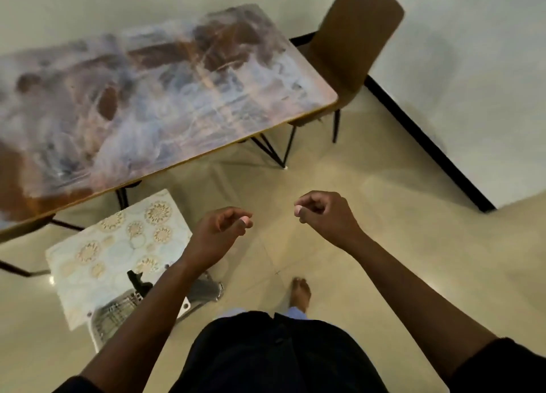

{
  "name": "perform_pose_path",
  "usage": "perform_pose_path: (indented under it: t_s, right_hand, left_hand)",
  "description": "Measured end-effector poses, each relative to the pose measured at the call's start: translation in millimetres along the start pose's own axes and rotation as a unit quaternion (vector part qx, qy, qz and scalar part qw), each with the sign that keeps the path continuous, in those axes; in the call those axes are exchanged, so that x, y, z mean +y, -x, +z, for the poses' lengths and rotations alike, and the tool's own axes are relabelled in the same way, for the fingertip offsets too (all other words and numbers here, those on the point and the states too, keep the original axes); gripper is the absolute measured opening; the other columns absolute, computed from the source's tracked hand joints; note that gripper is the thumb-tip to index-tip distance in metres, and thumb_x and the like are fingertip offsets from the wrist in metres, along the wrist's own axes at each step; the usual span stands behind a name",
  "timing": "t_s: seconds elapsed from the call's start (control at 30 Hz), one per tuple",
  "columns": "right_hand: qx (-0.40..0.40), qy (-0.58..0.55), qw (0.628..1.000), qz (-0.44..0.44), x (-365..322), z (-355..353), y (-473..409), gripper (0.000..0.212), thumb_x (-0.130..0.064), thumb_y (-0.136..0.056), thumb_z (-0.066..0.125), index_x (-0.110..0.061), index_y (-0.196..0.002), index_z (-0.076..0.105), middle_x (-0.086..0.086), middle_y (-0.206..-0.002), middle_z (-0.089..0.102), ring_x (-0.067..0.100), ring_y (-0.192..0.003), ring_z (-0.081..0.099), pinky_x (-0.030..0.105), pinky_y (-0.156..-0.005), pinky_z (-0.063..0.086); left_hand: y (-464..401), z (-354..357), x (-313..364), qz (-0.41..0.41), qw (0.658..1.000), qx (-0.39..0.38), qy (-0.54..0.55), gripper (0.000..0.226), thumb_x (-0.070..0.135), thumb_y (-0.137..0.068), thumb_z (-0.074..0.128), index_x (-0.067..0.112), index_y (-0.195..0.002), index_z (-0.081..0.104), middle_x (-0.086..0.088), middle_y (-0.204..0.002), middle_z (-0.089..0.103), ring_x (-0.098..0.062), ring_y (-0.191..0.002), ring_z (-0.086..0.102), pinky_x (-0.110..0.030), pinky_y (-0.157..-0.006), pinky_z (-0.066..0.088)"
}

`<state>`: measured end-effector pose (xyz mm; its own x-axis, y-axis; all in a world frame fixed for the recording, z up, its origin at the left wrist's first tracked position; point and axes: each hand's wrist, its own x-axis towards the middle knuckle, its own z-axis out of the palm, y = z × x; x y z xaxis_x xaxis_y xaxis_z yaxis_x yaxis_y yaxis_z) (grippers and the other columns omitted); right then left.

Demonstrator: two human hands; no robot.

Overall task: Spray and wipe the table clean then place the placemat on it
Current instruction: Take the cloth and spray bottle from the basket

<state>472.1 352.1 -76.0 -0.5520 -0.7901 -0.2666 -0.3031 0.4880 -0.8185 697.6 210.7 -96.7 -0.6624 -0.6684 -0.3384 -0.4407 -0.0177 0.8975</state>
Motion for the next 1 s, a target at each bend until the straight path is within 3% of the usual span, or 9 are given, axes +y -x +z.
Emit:
perform_pose_path:
  t_s: [0.1,0.27,0.47,0.63,0.77,0.87,1.0]
  right_hand:
    - [-0.078,0.030,0.996,-0.042,-10.5,-1.5,-46.7,0.006,-0.029,-0.085,0.075,-0.026,-0.089,0.078,-0.007,-0.076,0.076,0.011,-0.077,0.074,0.043,-0.083,0.062]
    - [-0.185,0.078,0.975,-0.093,-37.9,25.5,-113.4,0.005,-0.028,-0.086,0.076,-0.025,-0.090,0.079,-0.010,-0.078,0.077,0.009,-0.077,0.074,0.043,-0.082,0.062]
    - [-0.314,0.132,0.926,-0.161,-77.1,93.5,-168.5,0.009,-0.029,-0.088,0.076,-0.025,-0.096,0.078,-0.009,-0.085,0.078,0.007,-0.080,0.074,0.043,-0.082,0.062]
    - [-0.392,0.186,0.877,-0.208,-113.9,146.6,-194.5,0.010,-0.027,-0.092,0.075,-0.025,-0.101,0.078,-0.010,-0.090,0.077,0.004,-0.082,0.072,0.035,-0.080,0.062]
    - [-0.444,0.210,0.836,-0.245,-139.5,189.4,-209.0,0.009,-0.027,-0.093,0.074,-0.025,-0.101,0.077,-0.012,-0.088,0.075,0.001,-0.078,0.070,0.028,-0.074,0.059]
    - [-0.485,0.219,0.805,-0.263,-154.3,223.0,-213.5,0.010,-0.026,-0.092,0.074,-0.023,-0.100,0.078,-0.010,-0.088,0.077,0.003,-0.078,0.071,0.035,-0.076,0.062]
    - [-0.551,0.240,0.748,-0.281,-165.0,270.9,-218.0,0.006,-0.024,-0.092,0.075,-0.026,-0.097,0.077,-0.005,-0.087,0.077,0.010,-0.080,0.074,0.045,-0.079,0.063]
  left_hand:
    - [-3.8,3.1,-4.9,-0.033,0.996,0.076,0.040,0.018,0.016,-0.108,0.061,0.022,-0.115,0.077,0.004,-0.101,0.083,-0.017,-0.093,0.078,-0.017,-0.076,0.054]
    - [-1.9,-7.1,-21.4,-0.076,0.974,0.193,0.086,0.017,0.020,-0.107,0.065,0.025,-0.116,0.078,0.007,-0.100,0.083,-0.015,-0.095,0.079,-0.031,-0.086,0.058]
    - [-11.6,-35.8,-48.3,-0.132,0.930,0.299,0.166,0.017,0.016,-0.106,0.064,0.019,-0.115,0.078,-0.002,-0.101,0.084,-0.026,-0.099,0.078,-0.031,-0.083,0.057]
    - [-20.0,-71.6,-61.7,-0.151,0.901,0.356,0.195,0.016,0.022,-0.105,0.066,0.020,-0.114,0.079,0.000,-0.101,0.083,-0.024,-0.098,0.078,-0.045,-0.095,0.061]
    - [-18.1,-92.3,-69.1,-0.172,0.877,0.395,0.213,0.017,0.015,-0.107,0.064,0.015,-0.115,0.078,-0.003,-0.102,0.083,-0.027,-0.100,0.077,-0.038,-0.091,0.060]
    - [-4.2,-98.2,-78.2,-0.191,0.838,0.450,0.242,0.019,0.015,-0.107,0.063,0.013,-0.118,0.078,-0.003,-0.103,0.083,-0.024,-0.098,0.077,-0.018,-0.077,0.057]
    - [19.0,-86.2,-93.2,-0.225,0.785,0.510,0.271,0.018,0.021,-0.108,0.062,0.024,-0.115,0.078,0.006,-0.104,0.083,-0.010,-0.097,0.077,-0.023,-0.080,0.057]
